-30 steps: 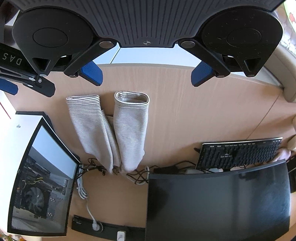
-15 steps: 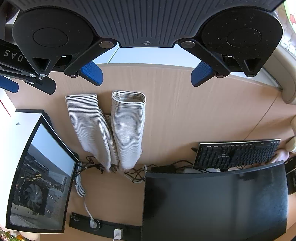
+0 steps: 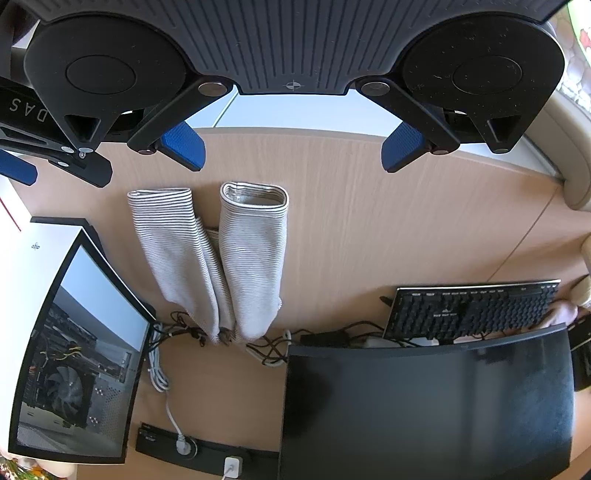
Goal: Fold clothes
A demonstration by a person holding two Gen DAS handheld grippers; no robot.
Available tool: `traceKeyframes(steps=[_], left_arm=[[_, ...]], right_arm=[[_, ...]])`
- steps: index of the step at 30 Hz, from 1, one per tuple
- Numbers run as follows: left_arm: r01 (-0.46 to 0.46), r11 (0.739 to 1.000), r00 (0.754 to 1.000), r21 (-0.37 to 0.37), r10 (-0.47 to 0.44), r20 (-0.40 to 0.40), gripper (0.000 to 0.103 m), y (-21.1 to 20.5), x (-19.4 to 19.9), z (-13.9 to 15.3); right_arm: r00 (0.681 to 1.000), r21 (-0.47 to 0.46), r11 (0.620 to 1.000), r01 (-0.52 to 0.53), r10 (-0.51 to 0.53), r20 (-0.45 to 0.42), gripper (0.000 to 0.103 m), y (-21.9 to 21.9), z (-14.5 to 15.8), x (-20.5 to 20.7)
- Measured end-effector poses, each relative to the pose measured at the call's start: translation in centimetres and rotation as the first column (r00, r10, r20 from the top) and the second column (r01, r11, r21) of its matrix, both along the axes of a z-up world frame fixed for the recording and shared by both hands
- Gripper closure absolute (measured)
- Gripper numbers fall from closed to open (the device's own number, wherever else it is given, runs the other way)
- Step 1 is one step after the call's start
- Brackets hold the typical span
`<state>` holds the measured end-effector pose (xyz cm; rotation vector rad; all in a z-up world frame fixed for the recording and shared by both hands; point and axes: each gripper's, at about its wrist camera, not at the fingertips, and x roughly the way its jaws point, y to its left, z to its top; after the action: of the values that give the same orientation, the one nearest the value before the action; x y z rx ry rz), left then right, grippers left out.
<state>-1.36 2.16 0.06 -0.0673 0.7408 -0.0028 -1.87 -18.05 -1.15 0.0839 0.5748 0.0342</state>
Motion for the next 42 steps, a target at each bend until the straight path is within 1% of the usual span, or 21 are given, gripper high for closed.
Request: traceKeyframes(steps=[13, 42], left_arm=[[-0.007, 1.000, 1.000, 0.003, 0.007, -0.001, 0.000, 0.35, 0.08, 0.03], [-0.009, 1.000, 1.000, 0.001, 0.009, -0.018, 0.000, -0.22, 0.25, -0.38]], right_arm=[[1.000, -0.006, 1.000, -0.004, 0.004, 0.001, 0.000, 0.53, -0.03, -0.08], [1.000, -0.010, 1.000, 0.003, -0.003, -0.005, 0.000, 0.15, -0.23, 0.09]])
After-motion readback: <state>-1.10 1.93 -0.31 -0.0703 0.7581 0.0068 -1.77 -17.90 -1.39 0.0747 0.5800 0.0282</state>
